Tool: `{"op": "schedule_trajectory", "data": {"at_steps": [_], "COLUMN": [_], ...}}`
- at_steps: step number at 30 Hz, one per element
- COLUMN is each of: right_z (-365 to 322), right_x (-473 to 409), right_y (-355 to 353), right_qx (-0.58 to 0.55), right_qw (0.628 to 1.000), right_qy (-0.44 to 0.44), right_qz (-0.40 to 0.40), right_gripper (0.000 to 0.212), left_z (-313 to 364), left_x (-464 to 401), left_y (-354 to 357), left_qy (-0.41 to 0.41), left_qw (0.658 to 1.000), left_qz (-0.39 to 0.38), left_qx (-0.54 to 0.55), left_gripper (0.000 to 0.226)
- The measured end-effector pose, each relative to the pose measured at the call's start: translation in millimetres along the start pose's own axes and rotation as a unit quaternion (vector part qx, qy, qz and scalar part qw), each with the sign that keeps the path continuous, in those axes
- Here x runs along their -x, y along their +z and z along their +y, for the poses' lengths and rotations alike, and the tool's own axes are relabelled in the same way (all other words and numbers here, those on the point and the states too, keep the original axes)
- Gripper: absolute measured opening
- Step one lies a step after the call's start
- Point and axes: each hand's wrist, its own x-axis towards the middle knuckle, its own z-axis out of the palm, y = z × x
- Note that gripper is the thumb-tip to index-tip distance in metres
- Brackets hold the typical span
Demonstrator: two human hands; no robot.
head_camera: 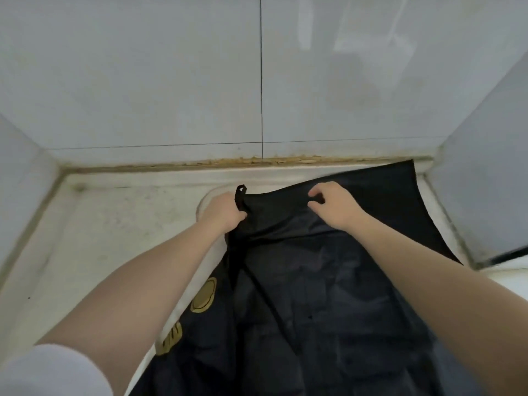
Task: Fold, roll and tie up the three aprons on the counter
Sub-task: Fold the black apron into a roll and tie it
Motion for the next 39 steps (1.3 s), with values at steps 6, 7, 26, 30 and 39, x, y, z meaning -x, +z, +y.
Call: {"op": "schedule_trajectory", "data": {"at_steps": [6, 7, 26, 30, 39], "right_z": [-40, -46, -97, -82, -145], "right_x": [-1, 0, 13, 14, 11], "right_y": [19, 20, -25, -15, 6], "right_qx": [-0.042, -0.07, -0.463, -0.33, -0.706], "right_qw": [0.991, 0.99, 0.861, 0.918, 0.701], "right_qy": [-0.121, -0.118, 0.17, 0.199, 0.035], "right_qz": [-0.025, -0.026, 0.123, 0.09, -0.093], "right_gripper": [0.068, 0.067, 0.054, 0.046, 0.039], "left_z": [15, 16, -52, -83, -101], "left_x": [10, 15, 72, 69, 50], "left_y": [1, 3, -32, -63, -45], "left_qy": [0.151, 0.169, 0.026, -0.088, 0.057], "left_qw": [0.98, 0.978, 0.976, 0.912, 0.937], "left_qz": [-0.043, -0.046, -0.217, -0.394, -0.007], "left_qx": [0.122, 0.112, -0.014, -0.078, -0.345], "left_gripper": [0.02, 0.023, 0.032, 0.029, 0.018]}}
